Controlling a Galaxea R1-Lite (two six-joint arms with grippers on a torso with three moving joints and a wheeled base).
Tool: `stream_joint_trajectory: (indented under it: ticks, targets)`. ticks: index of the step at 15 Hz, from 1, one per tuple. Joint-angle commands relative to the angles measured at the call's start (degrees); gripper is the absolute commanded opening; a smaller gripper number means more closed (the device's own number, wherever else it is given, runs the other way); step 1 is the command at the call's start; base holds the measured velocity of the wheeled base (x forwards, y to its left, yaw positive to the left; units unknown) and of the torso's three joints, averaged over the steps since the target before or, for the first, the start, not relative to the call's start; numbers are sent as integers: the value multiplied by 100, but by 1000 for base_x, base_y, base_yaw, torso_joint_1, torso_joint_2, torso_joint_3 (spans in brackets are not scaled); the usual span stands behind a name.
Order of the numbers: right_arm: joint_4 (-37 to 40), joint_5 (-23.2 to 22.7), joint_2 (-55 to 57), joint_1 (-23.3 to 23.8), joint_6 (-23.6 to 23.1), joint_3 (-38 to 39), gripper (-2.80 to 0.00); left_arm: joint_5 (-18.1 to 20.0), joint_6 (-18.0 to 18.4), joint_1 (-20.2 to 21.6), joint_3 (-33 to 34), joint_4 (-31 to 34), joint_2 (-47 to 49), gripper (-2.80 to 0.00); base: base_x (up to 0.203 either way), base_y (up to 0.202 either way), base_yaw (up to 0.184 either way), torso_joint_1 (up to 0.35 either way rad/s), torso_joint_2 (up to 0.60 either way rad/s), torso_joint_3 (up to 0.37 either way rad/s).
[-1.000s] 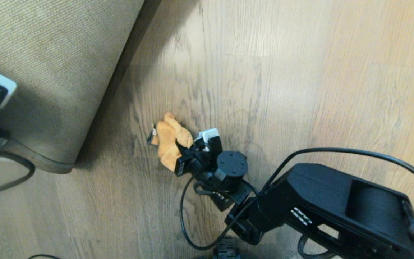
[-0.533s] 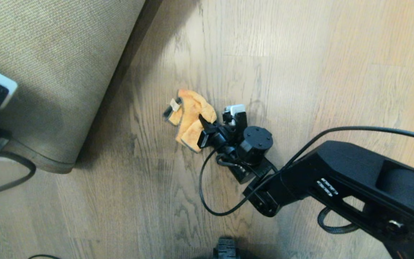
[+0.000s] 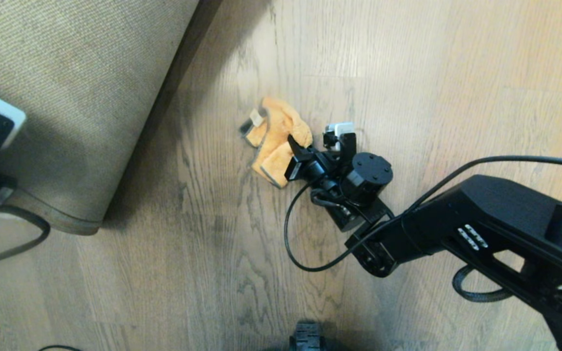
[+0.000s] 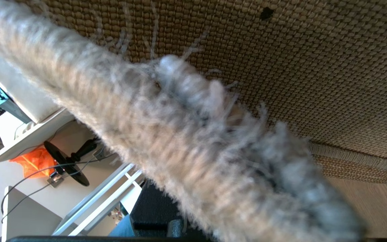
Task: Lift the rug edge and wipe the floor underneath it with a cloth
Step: Wipe the floor under the carpet with a rag
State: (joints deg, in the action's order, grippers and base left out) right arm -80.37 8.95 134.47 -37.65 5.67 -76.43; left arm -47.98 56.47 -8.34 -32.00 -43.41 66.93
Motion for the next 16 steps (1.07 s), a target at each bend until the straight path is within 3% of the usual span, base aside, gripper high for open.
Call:
stream_joint_trajectory:
  ticks: [1,7,16]
  targets:
    - [-47,2,-6,-67,4,96,-280,-36,31,-1,1,-27,13,-280,0,0,0,0,0,0]
    - [-212,-7,-35,-632,4,586,-280,-62,31,-1,-8,-27,13,-280,0,0,0,0,0,0]
    - [-363,9,18,-2016,31,1152,-280,-62,31,-10,-17,-27,22,-280,0,0,0,0,0,0]
